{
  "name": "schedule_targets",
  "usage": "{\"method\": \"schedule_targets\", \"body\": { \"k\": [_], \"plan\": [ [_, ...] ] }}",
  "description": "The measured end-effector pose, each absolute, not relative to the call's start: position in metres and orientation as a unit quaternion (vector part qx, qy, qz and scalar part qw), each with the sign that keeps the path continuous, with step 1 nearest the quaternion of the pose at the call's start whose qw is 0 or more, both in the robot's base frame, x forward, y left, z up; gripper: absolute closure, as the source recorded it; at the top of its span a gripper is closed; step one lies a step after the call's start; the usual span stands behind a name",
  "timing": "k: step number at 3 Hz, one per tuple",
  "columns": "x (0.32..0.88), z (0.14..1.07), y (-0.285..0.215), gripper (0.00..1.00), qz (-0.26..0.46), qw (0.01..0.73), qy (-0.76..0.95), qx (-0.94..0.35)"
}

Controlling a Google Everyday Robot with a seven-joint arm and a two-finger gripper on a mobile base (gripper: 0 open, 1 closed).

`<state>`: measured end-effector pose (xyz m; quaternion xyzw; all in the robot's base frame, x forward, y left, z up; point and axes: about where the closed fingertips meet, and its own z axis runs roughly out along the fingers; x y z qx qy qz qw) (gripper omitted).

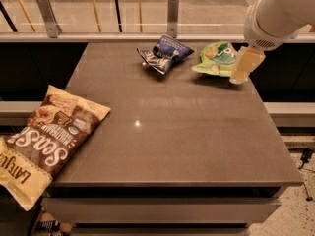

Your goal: Move green rice chip bag near brown chip bag

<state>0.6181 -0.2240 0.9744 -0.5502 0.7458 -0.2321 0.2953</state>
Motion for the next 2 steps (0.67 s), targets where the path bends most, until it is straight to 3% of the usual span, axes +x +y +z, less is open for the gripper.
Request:
{"method": "schedule_targets", "body": {
  "k": [2],
  "plan": [
    [0.6484, 0.9477, -0.2248, 0.00, -0.227, 0.271, 0.756, -0.551]
  ]
}}
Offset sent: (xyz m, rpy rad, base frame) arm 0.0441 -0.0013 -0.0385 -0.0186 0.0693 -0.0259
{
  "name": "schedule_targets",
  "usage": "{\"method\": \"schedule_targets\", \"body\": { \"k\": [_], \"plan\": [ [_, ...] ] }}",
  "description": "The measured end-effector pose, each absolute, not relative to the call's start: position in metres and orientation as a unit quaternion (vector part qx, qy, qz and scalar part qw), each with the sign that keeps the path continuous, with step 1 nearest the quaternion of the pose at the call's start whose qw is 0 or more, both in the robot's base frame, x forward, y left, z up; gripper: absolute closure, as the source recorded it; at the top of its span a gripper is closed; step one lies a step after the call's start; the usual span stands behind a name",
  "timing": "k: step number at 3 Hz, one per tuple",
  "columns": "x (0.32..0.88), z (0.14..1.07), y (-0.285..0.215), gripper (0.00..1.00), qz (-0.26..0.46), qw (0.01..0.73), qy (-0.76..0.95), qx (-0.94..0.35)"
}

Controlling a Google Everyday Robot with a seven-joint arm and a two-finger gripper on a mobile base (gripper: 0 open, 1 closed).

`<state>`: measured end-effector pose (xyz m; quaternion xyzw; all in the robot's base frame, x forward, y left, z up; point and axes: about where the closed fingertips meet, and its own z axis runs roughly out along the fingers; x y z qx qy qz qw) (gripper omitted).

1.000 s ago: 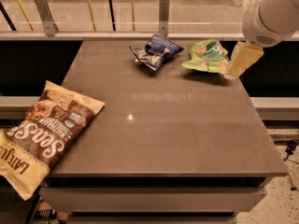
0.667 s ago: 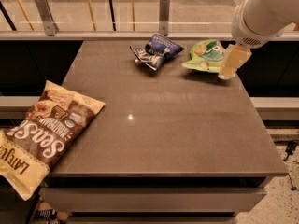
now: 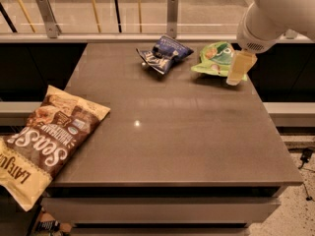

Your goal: Move green rice chip bag near brown chip bag

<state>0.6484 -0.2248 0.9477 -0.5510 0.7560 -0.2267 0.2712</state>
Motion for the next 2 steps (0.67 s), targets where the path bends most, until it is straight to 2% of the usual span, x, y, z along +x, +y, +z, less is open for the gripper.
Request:
{"method": "schedule_targets", "body": {
  "k": [2],
  "plan": [
    [0.661, 0.924, -0.230, 0.00, -0.237, 0.261, 0.778, -0.521]
  ]
}}
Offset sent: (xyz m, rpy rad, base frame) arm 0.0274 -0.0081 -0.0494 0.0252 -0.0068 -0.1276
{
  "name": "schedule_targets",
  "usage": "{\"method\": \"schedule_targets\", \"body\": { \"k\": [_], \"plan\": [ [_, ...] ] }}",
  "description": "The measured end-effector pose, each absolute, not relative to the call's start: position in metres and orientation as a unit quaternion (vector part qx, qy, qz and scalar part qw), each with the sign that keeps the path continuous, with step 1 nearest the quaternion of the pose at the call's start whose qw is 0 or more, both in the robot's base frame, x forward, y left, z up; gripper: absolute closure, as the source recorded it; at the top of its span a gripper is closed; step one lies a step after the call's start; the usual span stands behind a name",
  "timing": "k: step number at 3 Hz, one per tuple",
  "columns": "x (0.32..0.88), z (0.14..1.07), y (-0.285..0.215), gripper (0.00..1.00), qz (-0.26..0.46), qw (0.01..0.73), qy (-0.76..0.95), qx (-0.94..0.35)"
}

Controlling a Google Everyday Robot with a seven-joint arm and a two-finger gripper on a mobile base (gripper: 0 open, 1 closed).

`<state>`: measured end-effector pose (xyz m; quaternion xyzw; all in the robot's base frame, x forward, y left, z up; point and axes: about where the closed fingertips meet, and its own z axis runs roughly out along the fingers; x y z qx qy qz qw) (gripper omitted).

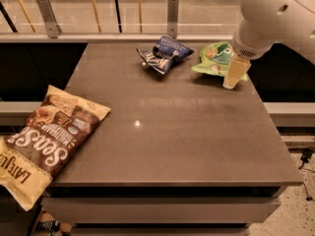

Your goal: Move green rice chip bag near brown chip bag

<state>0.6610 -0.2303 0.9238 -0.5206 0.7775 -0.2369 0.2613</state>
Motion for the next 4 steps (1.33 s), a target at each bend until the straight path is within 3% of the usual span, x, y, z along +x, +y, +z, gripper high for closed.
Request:
{"method": "schedule_targets", "body": {
  "k": [4],
  "plan": [
    [0.720, 0.884, -0.227, 0.00, -0.227, 0.300, 0.770, -0.515]
  ]
}}
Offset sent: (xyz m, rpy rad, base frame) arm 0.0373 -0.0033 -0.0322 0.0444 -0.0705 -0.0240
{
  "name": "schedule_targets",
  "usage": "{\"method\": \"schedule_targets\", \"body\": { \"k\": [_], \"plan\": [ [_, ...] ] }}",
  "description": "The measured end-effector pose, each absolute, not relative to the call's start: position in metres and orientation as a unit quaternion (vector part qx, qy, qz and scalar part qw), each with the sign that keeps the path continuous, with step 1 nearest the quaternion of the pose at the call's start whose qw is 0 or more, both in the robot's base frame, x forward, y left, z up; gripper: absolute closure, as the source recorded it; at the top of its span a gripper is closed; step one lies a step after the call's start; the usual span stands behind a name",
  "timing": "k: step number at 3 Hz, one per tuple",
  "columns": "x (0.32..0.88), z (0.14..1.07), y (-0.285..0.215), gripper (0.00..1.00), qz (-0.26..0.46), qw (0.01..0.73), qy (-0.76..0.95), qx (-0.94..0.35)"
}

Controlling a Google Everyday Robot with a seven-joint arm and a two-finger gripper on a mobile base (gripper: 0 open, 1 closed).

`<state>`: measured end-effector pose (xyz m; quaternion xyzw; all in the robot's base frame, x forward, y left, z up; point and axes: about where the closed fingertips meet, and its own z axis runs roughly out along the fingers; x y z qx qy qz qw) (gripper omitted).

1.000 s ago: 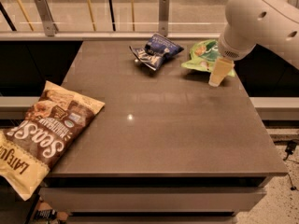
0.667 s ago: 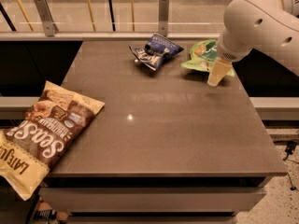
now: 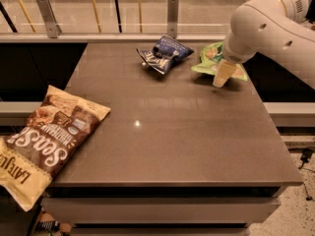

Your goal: Move green rice chip bag near brown chip bag

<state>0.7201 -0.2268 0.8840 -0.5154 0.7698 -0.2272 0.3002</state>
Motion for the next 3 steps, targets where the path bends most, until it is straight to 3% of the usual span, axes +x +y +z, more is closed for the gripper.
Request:
{"method": "schedule_targets", "body": {
  "k": [1, 2, 3],
  "plan": [
    [0.7333, 0.8687, -0.2234, 0.00, -0.214, 0.298, 0.770, -0.521],
    [0.7340, 0.8664, -0.2229, 0.16, -0.213, 0.298, 0.771, -0.522],
    [0.7341, 0.8649, -0.2224, 0.40, -0.212, 0.297, 0.771, -0.523]
  ]
}}
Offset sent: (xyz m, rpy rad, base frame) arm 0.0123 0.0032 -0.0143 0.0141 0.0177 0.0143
